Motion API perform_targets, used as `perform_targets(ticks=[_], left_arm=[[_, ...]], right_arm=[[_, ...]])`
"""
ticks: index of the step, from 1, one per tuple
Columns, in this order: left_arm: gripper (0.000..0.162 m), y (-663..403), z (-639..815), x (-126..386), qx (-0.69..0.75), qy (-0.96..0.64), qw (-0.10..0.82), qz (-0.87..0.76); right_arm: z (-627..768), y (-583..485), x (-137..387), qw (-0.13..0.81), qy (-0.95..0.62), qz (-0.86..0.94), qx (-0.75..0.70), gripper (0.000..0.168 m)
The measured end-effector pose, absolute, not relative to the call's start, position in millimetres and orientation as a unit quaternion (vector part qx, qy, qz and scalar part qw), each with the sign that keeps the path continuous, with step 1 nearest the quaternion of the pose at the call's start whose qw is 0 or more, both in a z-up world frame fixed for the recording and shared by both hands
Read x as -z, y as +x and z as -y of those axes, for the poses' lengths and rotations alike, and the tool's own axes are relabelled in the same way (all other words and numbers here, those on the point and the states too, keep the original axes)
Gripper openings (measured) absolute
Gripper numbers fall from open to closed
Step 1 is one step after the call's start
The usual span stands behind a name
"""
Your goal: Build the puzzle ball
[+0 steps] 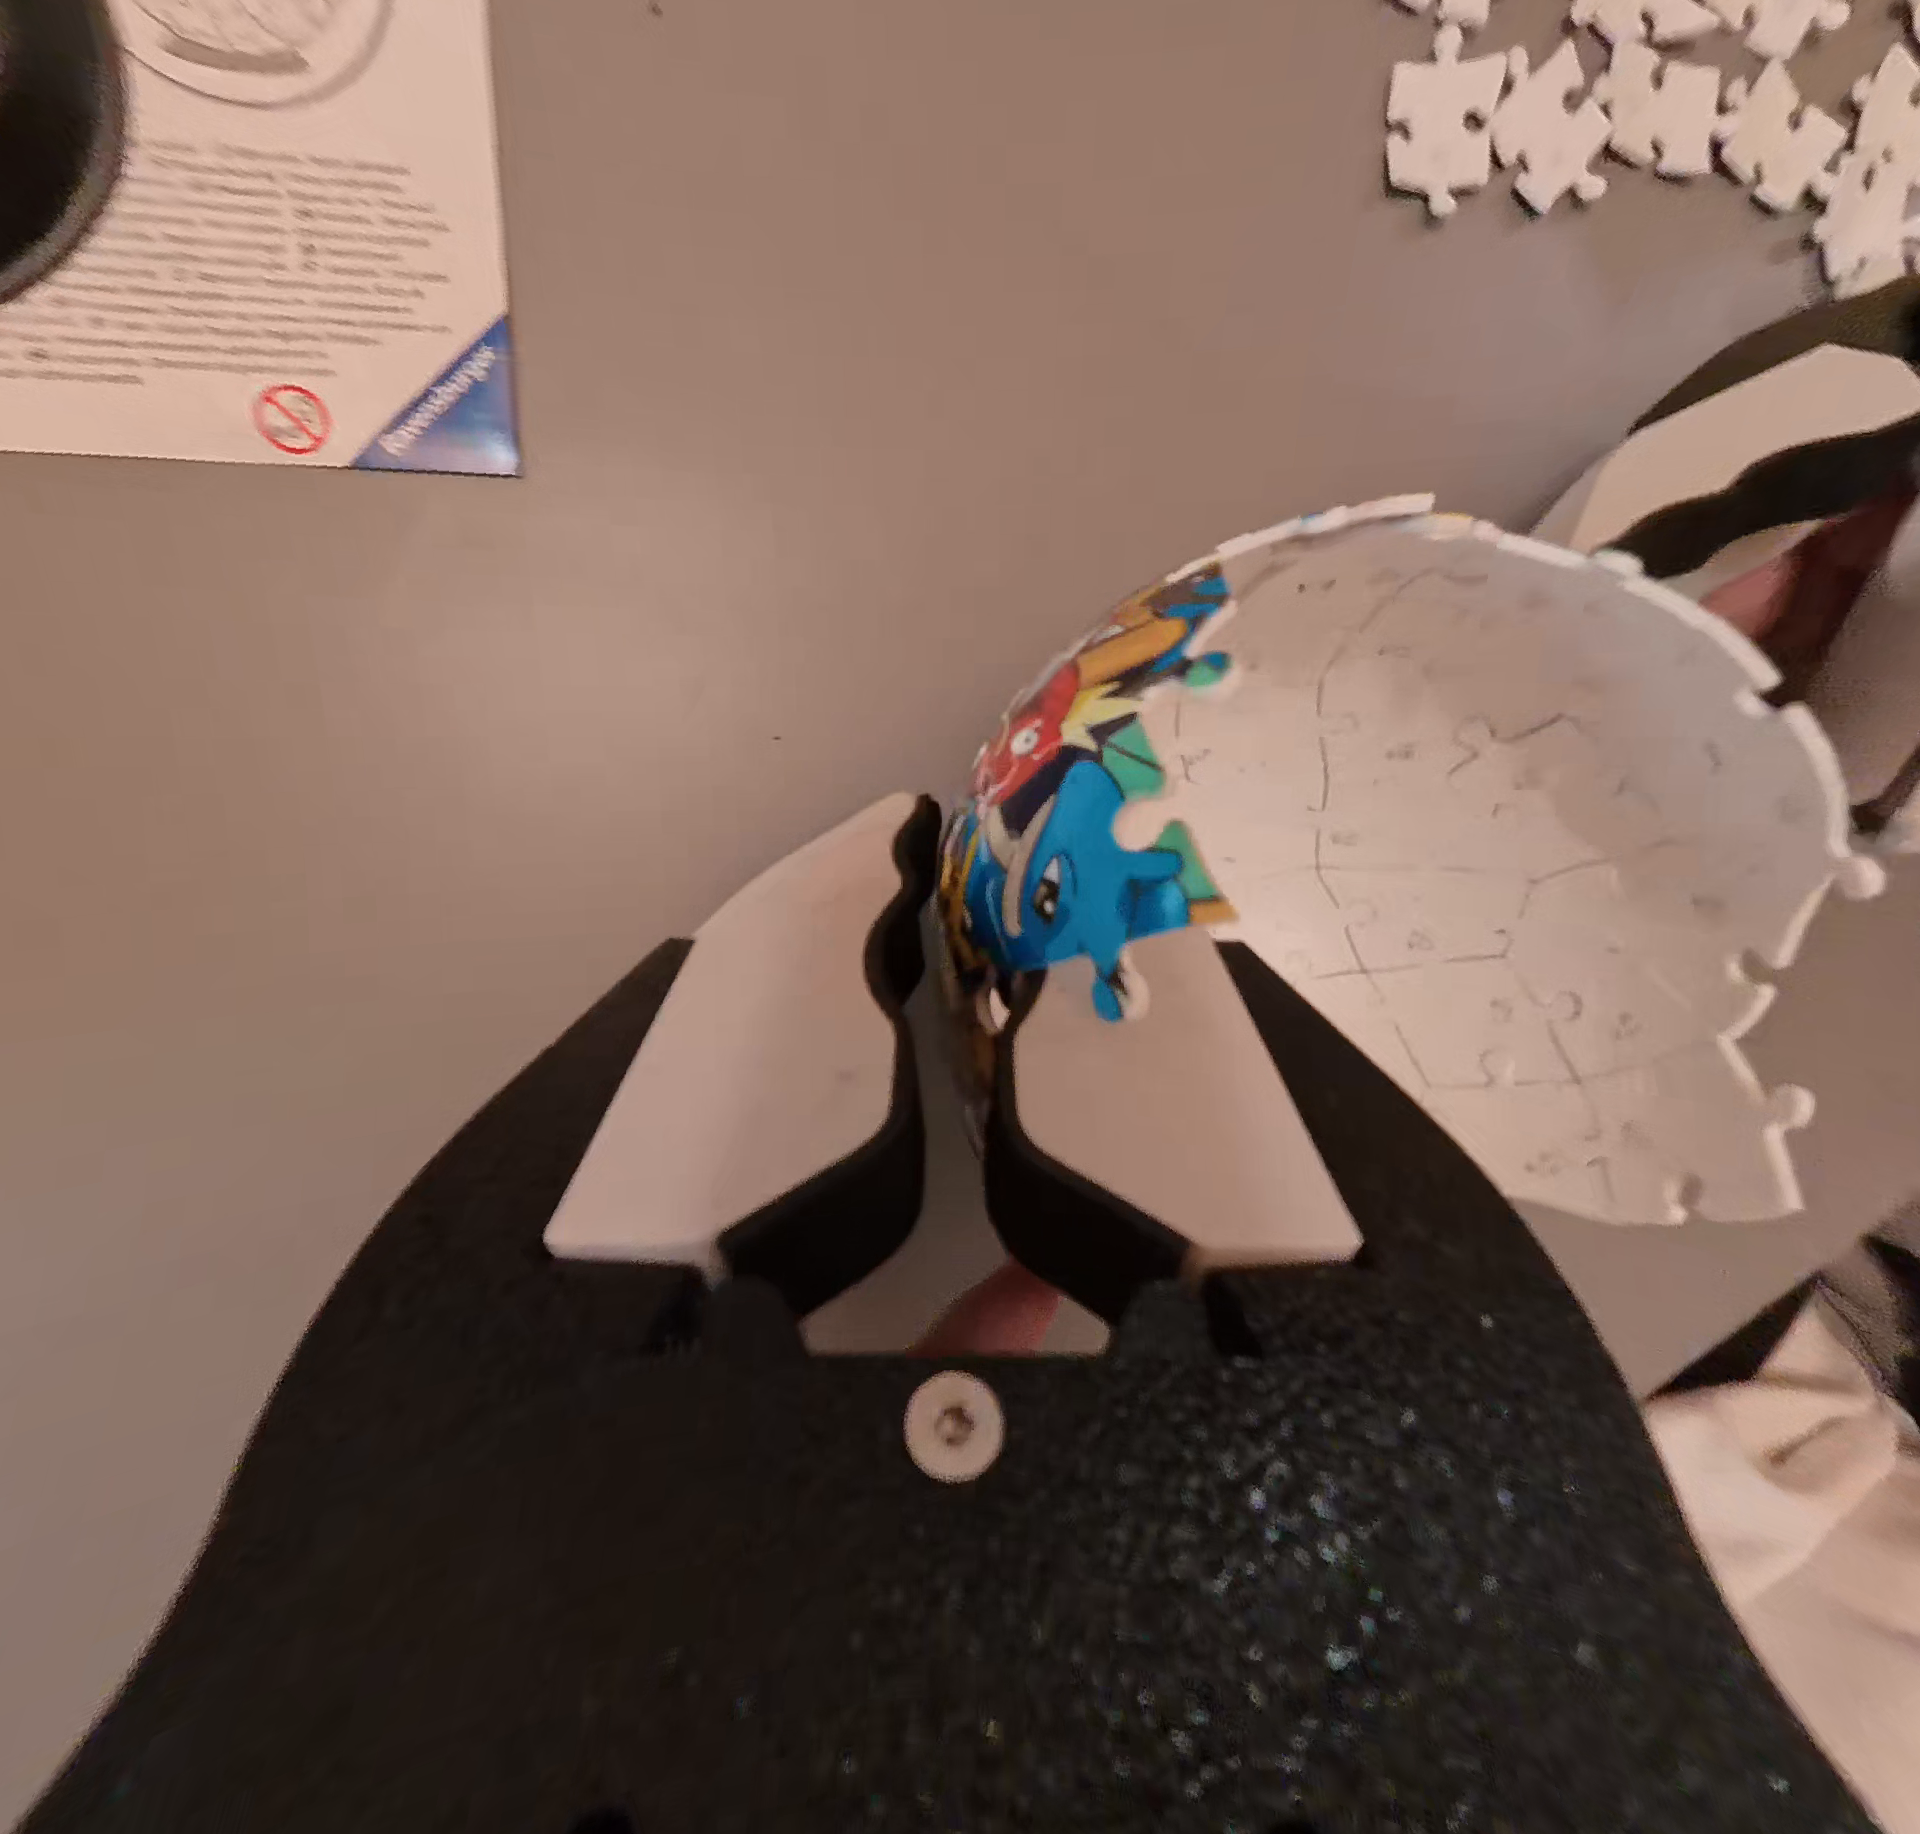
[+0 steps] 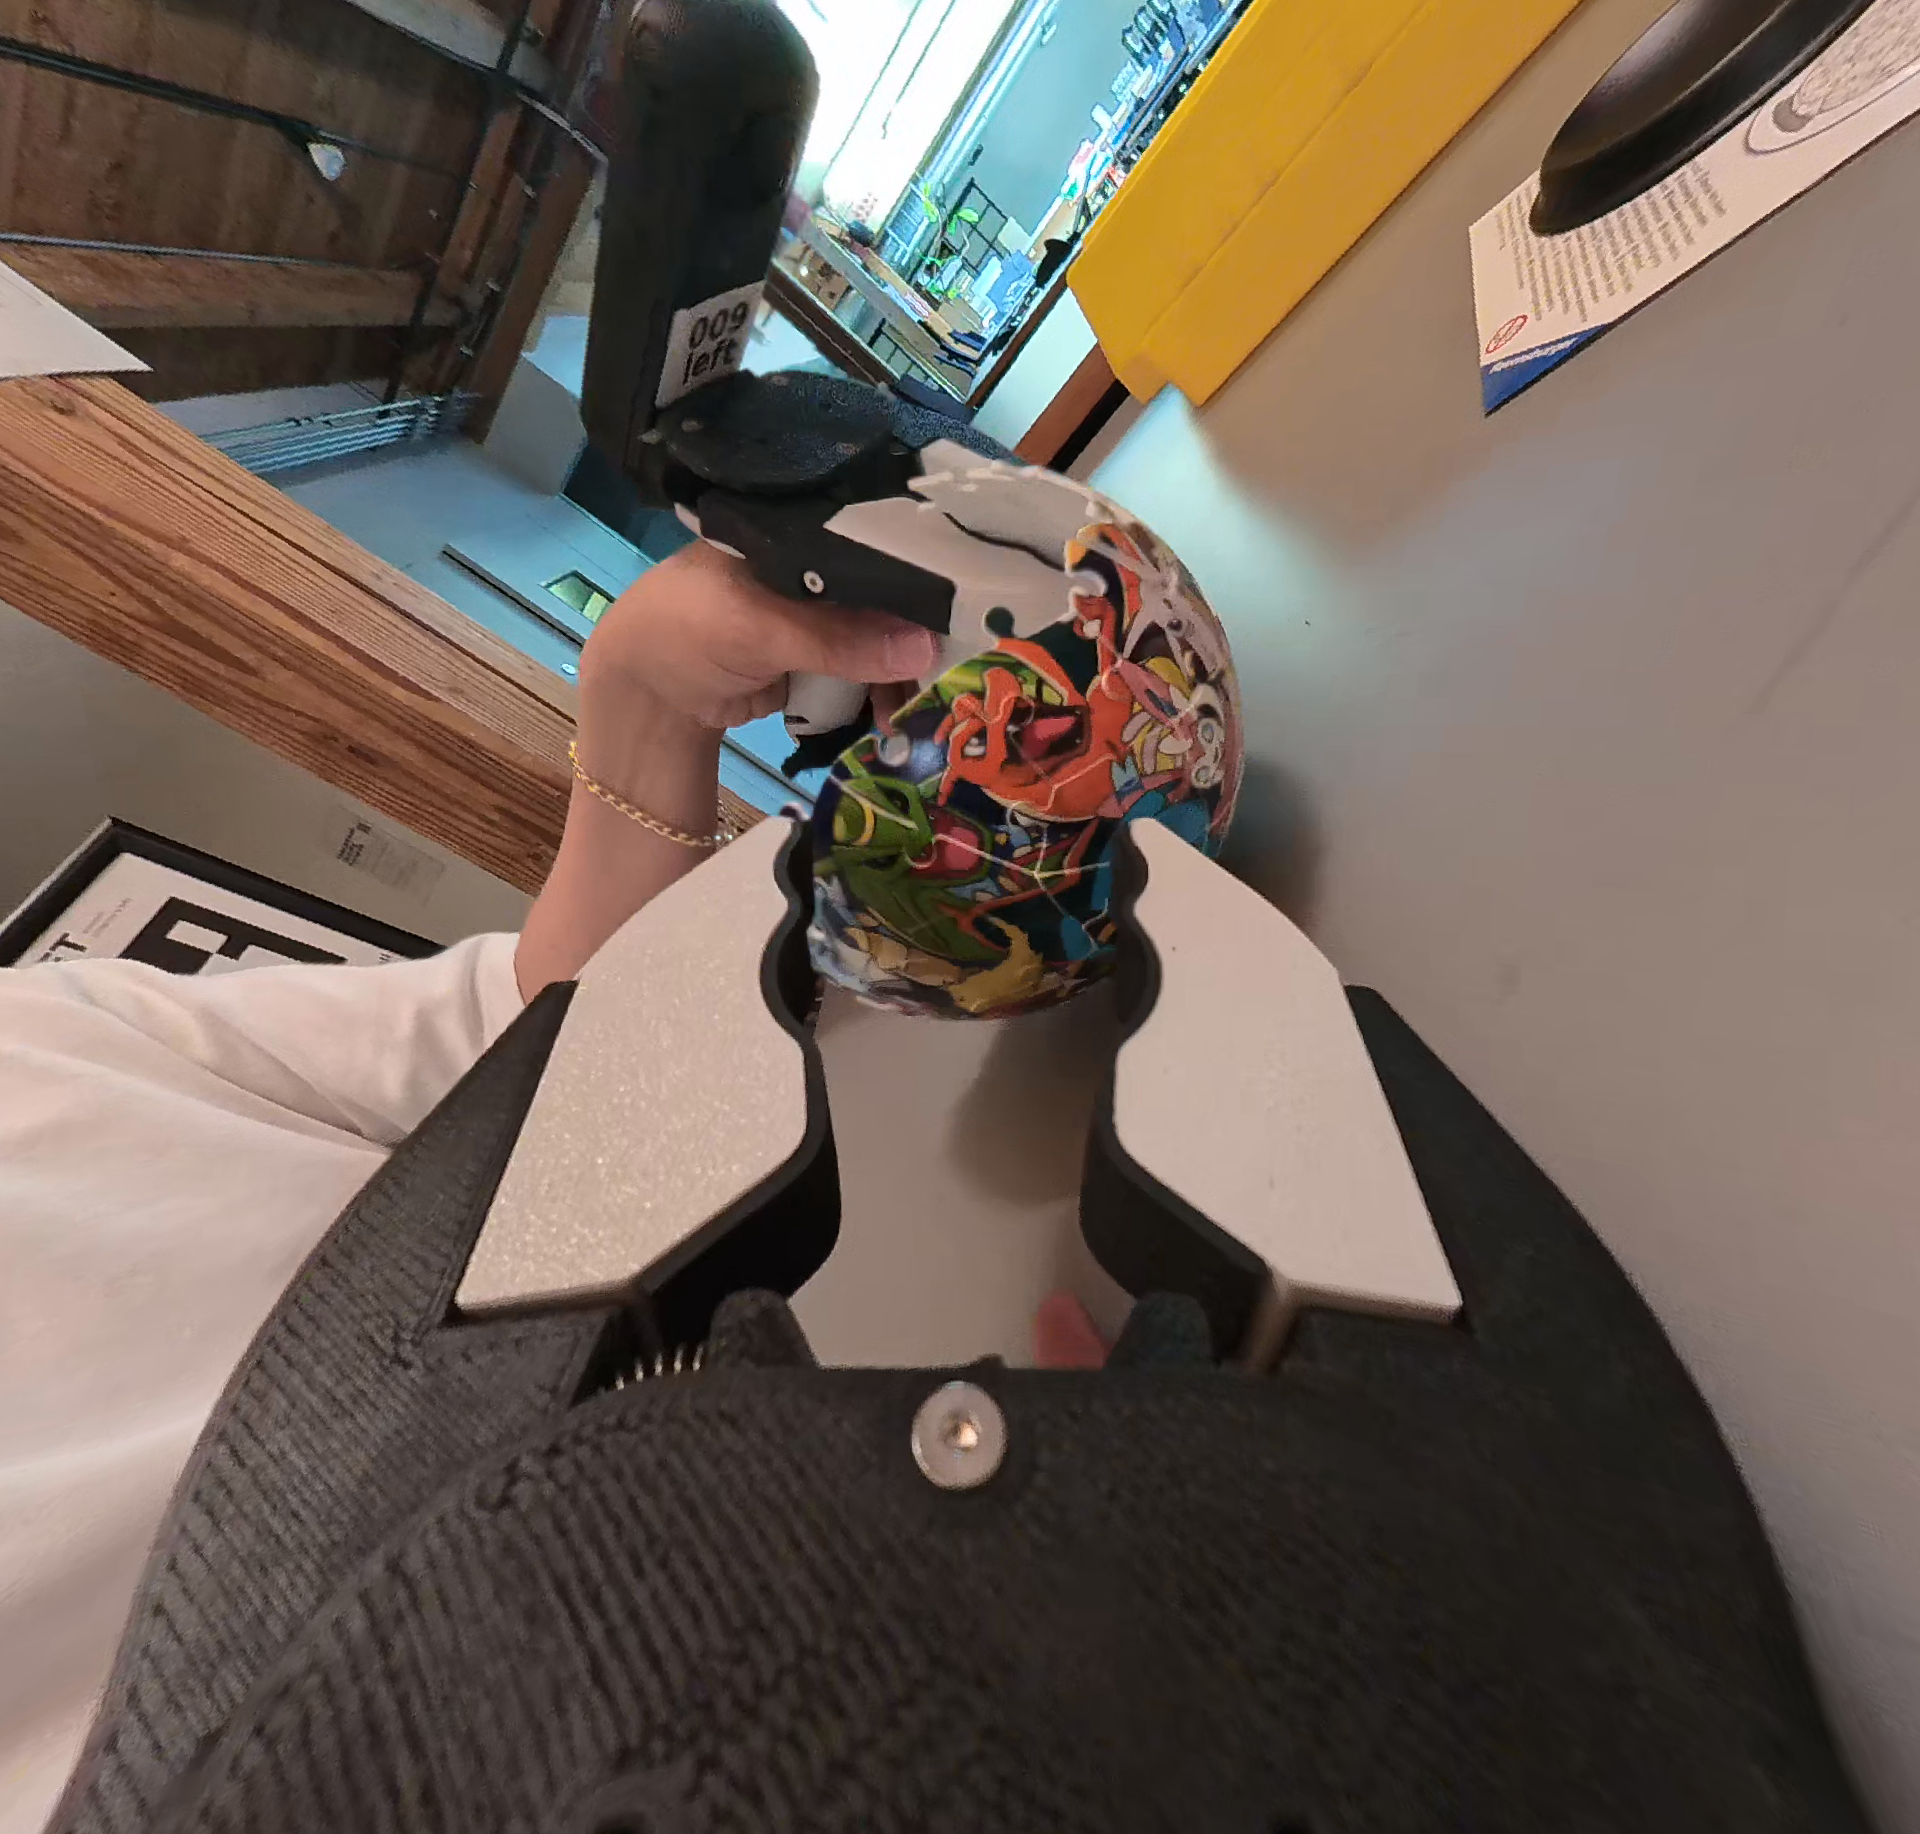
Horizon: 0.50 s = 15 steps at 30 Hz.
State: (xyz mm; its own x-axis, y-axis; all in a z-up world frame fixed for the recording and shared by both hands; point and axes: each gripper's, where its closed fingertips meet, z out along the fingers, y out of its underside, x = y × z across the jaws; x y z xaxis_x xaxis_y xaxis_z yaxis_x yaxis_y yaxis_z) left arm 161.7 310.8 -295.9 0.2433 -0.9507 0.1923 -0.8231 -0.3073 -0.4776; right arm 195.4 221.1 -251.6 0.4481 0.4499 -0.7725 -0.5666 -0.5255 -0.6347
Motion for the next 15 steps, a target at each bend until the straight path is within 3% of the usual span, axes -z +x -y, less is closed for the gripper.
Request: perform_targets(ticks=[6,11,13,15], left_arm=[[0.007,156,-322,287,0.195,-0.781,0.202,-0.558],[0.007,153,-315,284,0.154,-0.773,0.205,-0.58],[0.007,153,-314,283,0.137,-0.771,0.202,-0.588],[0.007,153,-314,284,0.12,-0.773,0.197,-0.591]], right_arm=[[-227,204,248,0.52,-0.725,-0.024,-0.451,0.055],[-238,224,221,0.595,-0.77,0.037,-0.227,0.058],[-239,222,212,0.586,-0.789,0.075,-0.17,0.053],[-240,210,222,0.519,-0.831,0.128,-0.153,0.057]])
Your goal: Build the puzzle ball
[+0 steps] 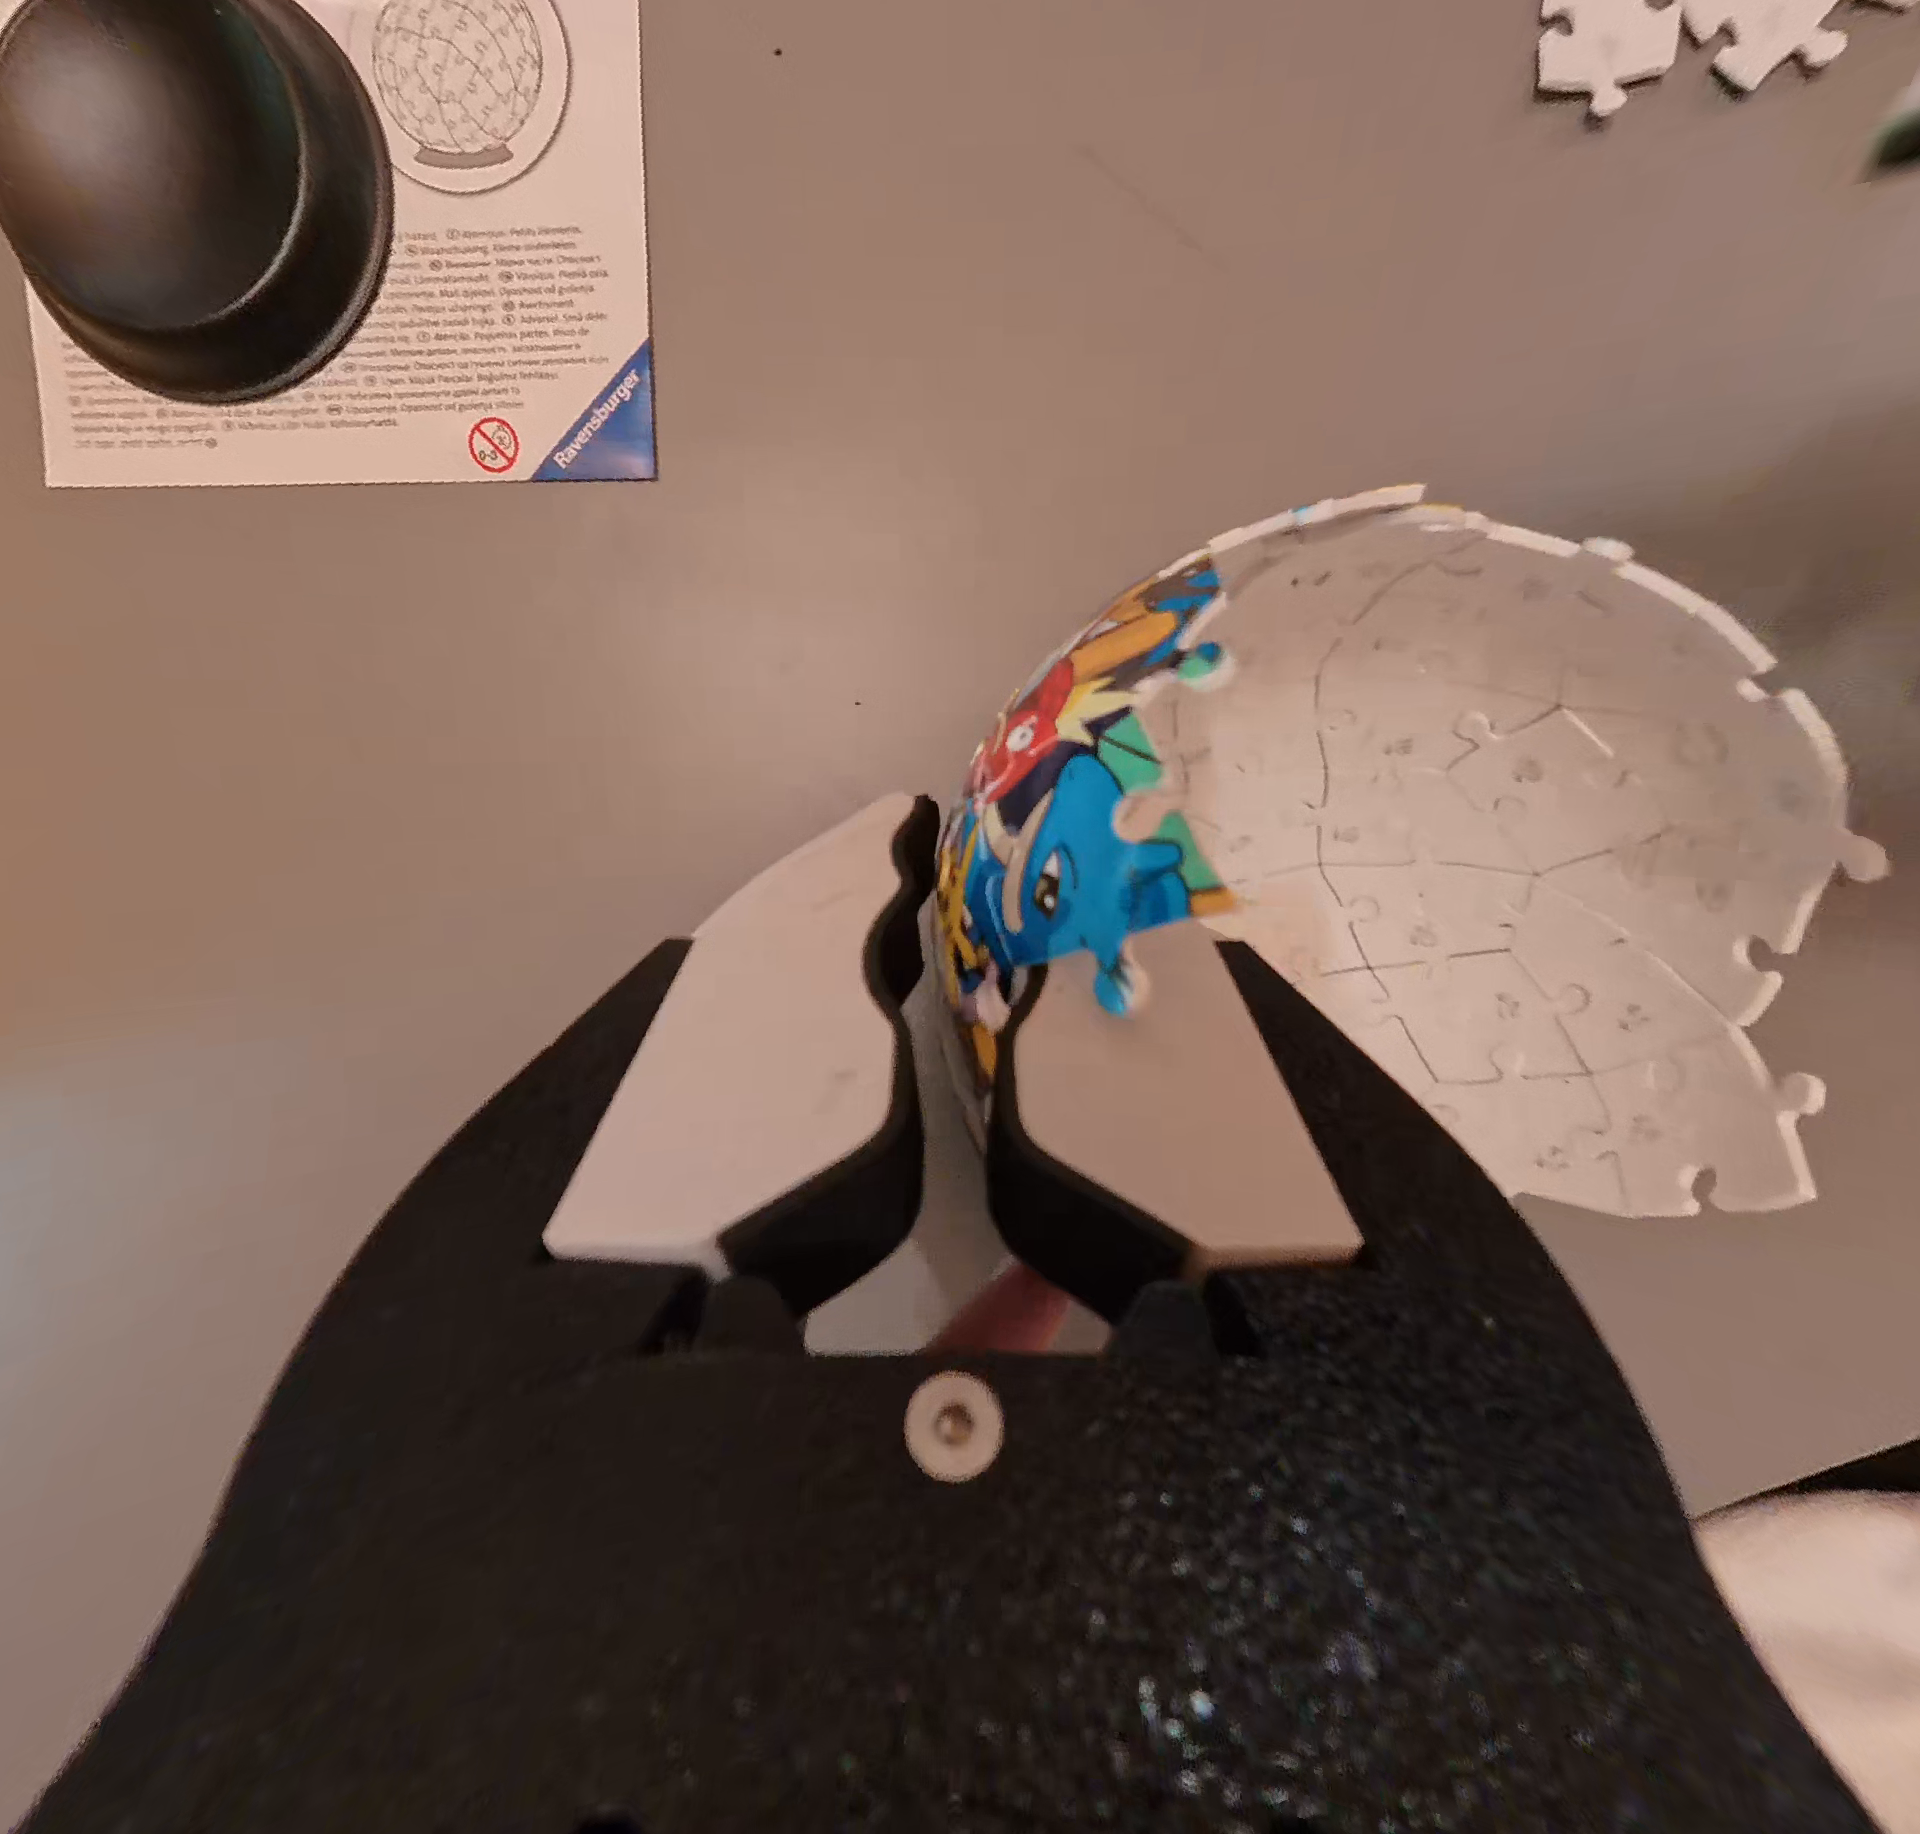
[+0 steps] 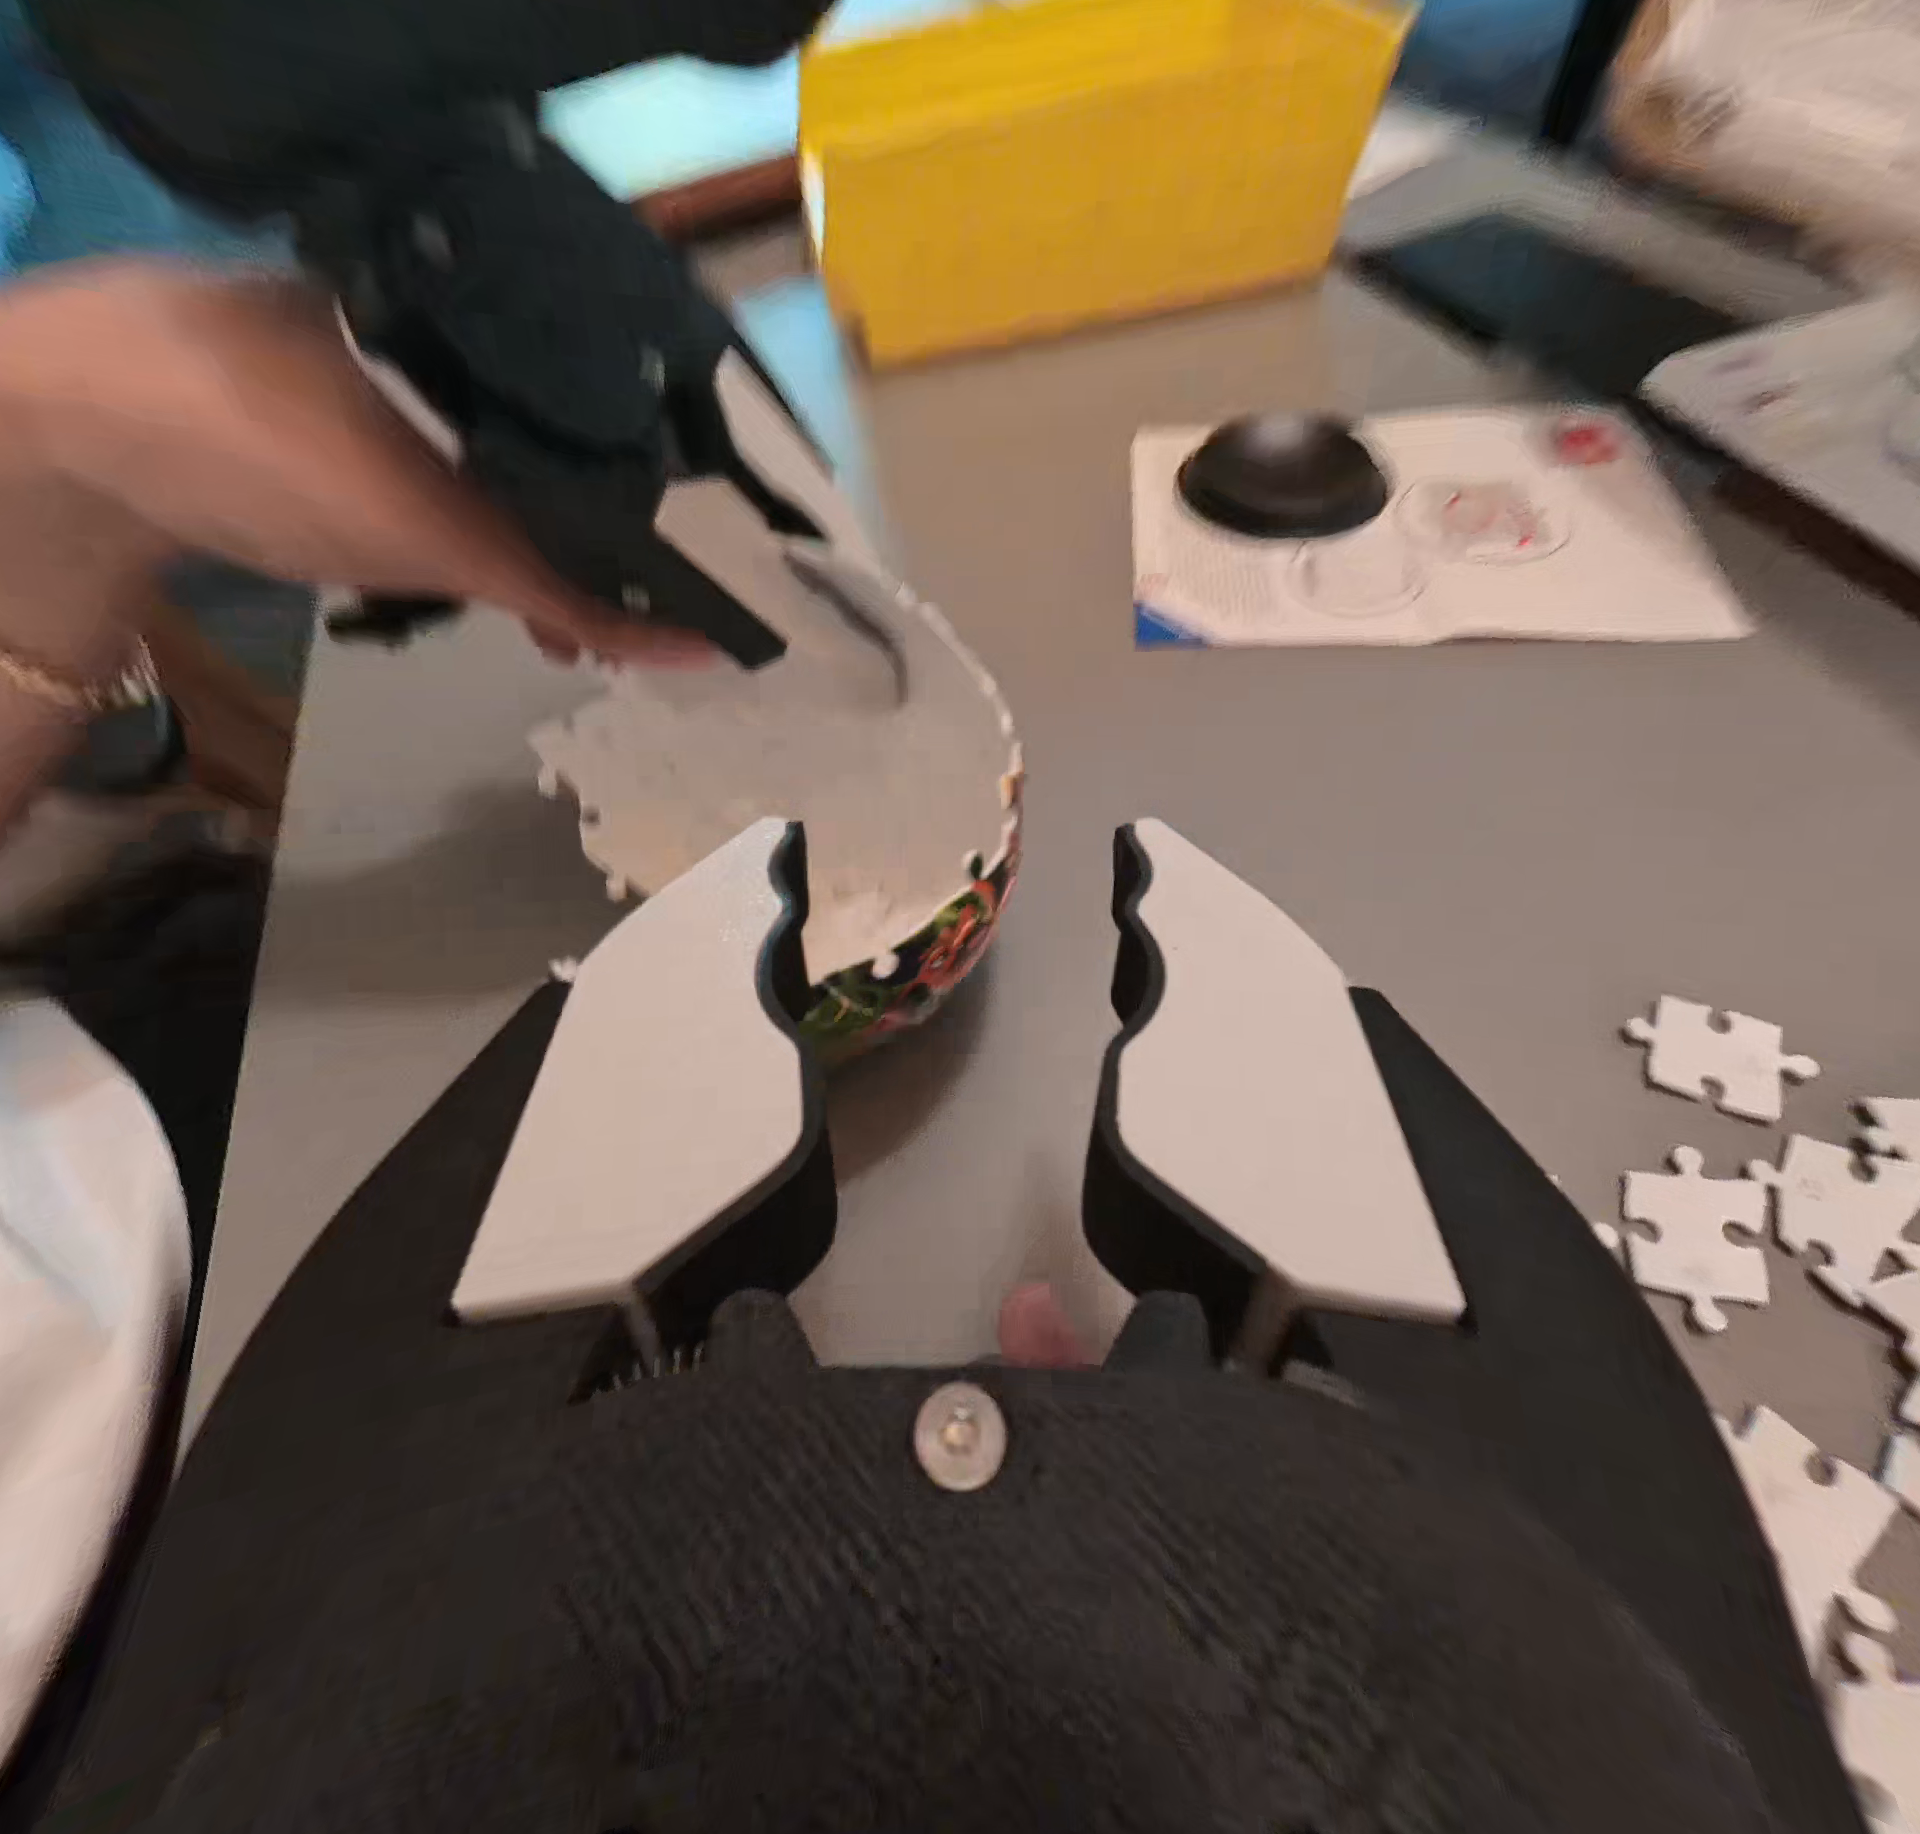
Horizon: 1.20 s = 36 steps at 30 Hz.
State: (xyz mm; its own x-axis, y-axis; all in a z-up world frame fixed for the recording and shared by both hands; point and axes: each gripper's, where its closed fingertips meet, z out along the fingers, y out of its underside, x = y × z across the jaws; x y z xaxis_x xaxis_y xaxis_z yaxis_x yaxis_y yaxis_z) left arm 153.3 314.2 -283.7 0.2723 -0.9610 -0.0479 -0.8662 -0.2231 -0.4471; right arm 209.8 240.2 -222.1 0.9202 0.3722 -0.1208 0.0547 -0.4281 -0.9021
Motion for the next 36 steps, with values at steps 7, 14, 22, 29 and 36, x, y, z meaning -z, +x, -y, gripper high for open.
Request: perform_targets(ticks=[7,14,22,29,36], left_arm=[[0.009,159,-308,282,0.107,-0.781,0.184,-0.587],[0.009,161,-306,284,0.115,-0.789,0.176,-0.577],[0.009,162,-306,285,0.128,-0.791,0.173,-0.573],[0.009,162,-304,285,0.135,-0.794,0.175,-0.567],[0.008,162,-305,287,0.144,-0.804,0.173,-0.551]], right_arm=[[-269,211,250,0.35,-0.911,0.169,-0.14,0.041],[-269,218,268,0.264,-0.935,0.226,-0.073,0.018],[-268,216,265,0.256,-0.93,0.257,-0.054,0.025],[-272,217,266,0.216,-0.947,0.231,-0.054,0.027],[-275,219,263,0.181,-0.951,0.247,-0.036,0.019]])
